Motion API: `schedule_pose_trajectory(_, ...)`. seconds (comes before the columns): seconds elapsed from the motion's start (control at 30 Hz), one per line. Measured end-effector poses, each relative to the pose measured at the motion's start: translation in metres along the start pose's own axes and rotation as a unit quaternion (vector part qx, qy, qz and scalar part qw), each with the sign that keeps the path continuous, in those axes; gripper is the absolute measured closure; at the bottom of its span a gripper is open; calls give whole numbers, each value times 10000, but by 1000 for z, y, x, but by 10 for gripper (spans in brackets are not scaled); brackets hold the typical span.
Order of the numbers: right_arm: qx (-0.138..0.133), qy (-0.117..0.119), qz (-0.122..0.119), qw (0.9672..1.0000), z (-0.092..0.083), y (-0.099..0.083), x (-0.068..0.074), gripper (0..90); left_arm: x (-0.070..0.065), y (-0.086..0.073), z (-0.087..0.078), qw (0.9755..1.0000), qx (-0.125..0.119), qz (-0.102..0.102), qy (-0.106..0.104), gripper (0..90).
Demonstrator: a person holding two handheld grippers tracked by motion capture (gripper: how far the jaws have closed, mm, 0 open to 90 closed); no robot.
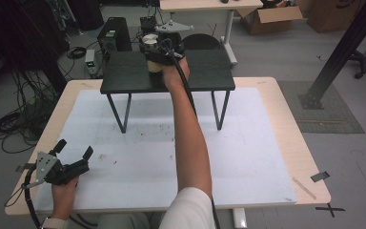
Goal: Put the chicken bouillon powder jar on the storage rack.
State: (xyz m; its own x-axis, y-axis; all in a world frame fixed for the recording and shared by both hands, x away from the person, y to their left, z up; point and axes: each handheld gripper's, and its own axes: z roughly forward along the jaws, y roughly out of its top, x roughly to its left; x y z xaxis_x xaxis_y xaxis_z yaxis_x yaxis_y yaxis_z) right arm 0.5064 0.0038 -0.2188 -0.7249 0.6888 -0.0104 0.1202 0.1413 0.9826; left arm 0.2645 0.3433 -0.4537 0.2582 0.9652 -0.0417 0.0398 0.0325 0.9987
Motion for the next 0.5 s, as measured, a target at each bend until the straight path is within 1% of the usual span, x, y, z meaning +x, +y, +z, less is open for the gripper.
schedule_pose_trajectory(0.37,102,22,56,9999,8,-7,-2,423,0,0,0,10000,10,3,-2,4)
schedule_pose_trajectory(0.5,75,32,85,9999,8,-8,-2,423,0,0,0,10000,5,3,-4,4)
